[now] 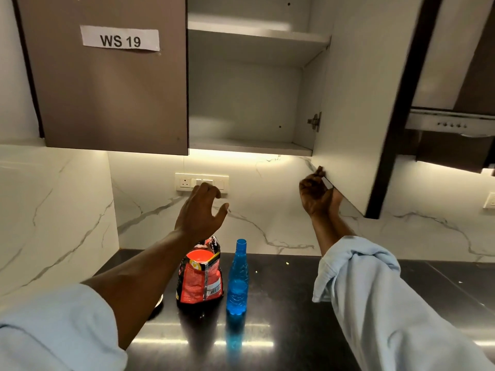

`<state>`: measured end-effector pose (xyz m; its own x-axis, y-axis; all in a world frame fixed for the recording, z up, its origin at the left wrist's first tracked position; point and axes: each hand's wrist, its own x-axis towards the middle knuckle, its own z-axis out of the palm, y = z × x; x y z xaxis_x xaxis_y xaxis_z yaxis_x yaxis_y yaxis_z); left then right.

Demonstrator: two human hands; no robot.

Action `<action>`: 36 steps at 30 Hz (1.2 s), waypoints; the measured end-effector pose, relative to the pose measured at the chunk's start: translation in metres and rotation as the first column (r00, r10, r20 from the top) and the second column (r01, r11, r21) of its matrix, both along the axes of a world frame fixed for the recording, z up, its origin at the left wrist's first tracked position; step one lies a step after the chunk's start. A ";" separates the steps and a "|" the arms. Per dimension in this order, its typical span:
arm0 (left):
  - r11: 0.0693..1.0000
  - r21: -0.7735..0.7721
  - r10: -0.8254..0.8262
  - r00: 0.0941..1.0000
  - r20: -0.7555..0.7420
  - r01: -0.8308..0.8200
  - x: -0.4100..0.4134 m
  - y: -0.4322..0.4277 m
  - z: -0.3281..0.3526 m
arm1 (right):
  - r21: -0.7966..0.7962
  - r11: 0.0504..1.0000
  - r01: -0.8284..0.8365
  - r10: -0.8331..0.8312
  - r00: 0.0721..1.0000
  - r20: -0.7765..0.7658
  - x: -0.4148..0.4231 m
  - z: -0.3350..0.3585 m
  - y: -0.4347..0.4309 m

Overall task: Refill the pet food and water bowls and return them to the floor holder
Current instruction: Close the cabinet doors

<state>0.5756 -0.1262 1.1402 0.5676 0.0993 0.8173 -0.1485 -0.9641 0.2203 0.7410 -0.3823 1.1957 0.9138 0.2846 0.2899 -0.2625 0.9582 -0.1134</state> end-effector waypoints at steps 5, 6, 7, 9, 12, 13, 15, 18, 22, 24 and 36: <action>0.999 -0.023 -0.036 0.999 0.017 0.036 0.016 -0.003 0.003 | -0.232 0.973 0.011 0.004 0.998 0.064 0.002 -0.006 0.016; 0.999 -0.028 -0.040 0.999 0.023 0.041 0.019 -0.004 0.005 | -0.260 0.966 0.005 0.018 0.996 0.084 0.001 -0.009 0.018; 0.998 -0.033 -0.049 0.998 0.028 0.050 0.022 -0.004 0.006 | -0.273 0.962 -0.014 0.041 0.995 0.094 0.003 -0.011 0.021; 0.996 -0.066 -0.065 0.997 0.037 0.067 0.029 -0.003 0.010 | -0.284 0.959 -0.021 0.050 0.994 0.097 0.010 -0.015 0.028; 0.965 -0.234 -0.106 0.993 0.046 0.114 0.036 0.000 0.019 | -0.427 0.904 0.035 0.002 0.996 0.086 0.022 -0.014 0.043; 0.928 -0.331 -0.164 0.985 0.059 0.174 0.037 0.001 0.022 | -0.468 0.883 0.034 0.008 0.996 0.086 0.026 -0.013 0.049; 0.877 -0.405 -0.232 0.966 0.117 0.259 0.043 0.003 0.026 | -0.529 0.848 0.044 0.014 0.994 0.106 0.034 -0.012 0.060; 0.878 -0.426 -0.158 0.973 0.170 0.217 0.053 0.012 0.033 | -0.559 0.825 0.079 -0.006 0.991 0.131 0.044 -0.010 0.082; 0.701 -0.671 -0.103 0.966 0.237 0.239 0.071 0.032 0.039 | -0.600 0.791 0.123 -0.042 0.988 0.148 0.057 -0.013 0.102; 0.651 -0.734 -0.062 0.977 0.202 0.193 0.081 0.036 0.040 | -0.678 0.720 0.151 -0.044 0.984 0.172 0.065 -0.015 0.103; 0.398 -0.911 0.117 0.991 -0.065 -0.107 0.146 0.076 0.048 | -0.869 0.285 0.404 -0.216 0.911 0.352 0.102 -0.010 0.125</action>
